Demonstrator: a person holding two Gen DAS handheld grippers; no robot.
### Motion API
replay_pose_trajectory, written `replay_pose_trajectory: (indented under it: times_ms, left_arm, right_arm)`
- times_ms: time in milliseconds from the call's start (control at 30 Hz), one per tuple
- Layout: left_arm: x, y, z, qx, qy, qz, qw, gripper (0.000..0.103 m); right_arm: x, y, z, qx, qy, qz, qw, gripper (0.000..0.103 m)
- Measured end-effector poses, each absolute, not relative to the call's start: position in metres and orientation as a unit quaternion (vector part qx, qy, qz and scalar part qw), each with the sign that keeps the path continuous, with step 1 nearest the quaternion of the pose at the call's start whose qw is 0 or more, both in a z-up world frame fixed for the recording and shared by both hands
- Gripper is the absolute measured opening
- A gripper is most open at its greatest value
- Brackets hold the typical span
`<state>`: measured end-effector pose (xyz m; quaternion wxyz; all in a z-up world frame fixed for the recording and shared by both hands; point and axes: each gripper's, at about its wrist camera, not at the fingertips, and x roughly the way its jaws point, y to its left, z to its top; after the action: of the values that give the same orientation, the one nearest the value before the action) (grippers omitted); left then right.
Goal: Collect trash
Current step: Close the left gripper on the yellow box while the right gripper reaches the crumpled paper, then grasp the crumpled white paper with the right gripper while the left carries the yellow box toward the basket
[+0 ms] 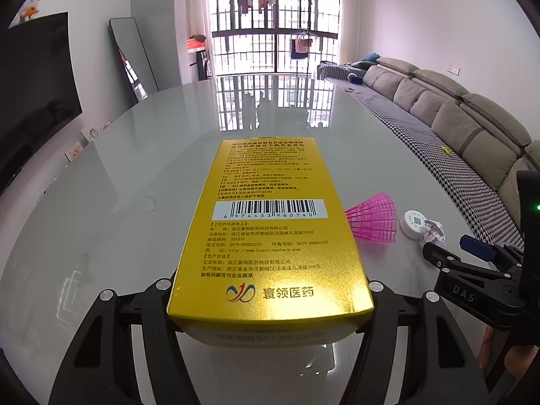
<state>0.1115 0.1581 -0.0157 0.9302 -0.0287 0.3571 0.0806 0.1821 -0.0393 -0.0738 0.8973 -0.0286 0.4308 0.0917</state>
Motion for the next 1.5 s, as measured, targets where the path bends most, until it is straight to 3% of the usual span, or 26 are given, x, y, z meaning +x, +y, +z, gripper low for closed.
replay_pose_trajectory:
  times_ms: [133, 267, 467, 1033, 1500]
  left_arm:
    - [0.112, 0.162, -0.015, -0.03, 0.359, 0.078, 0.93, 0.063]
    - [0.112, 0.164, -0.015, -0.03, 0.36, 0.075, 0.929, 0.063]
    - [0.111, 0.168, -0.014, -0.032, 0.358, 0.073, 0.93, 0.063]
    - [0.101, 0.161, -0.013, -0.024, 0.35, 0.054, 0.935, 0.063]
    - [0.068, 0.096, 0.004, 0.014, 0.325, -0.036, 0.945, 0.063]
  right_arm:
    - [0.189, -0.037, -0.077, -0.038, 0.432, 0.087, 0.897, 0.066]
    - [0.191, -0.032, -0.078, -0.05, 0.428, 0.087, 0.898, 0.058]
    - [0.191, -0.023, -0.083, -0.058, 0.436, 0.094, 0.893, 0.032]
    - [0.146, -0.044, -0.062, -0.037, 0.416, 0.09, 0.904, 0.03]
    - [0.079, -0.098, -0.035, -0.02, 0.388, 0.048, 0.92, 0.03]
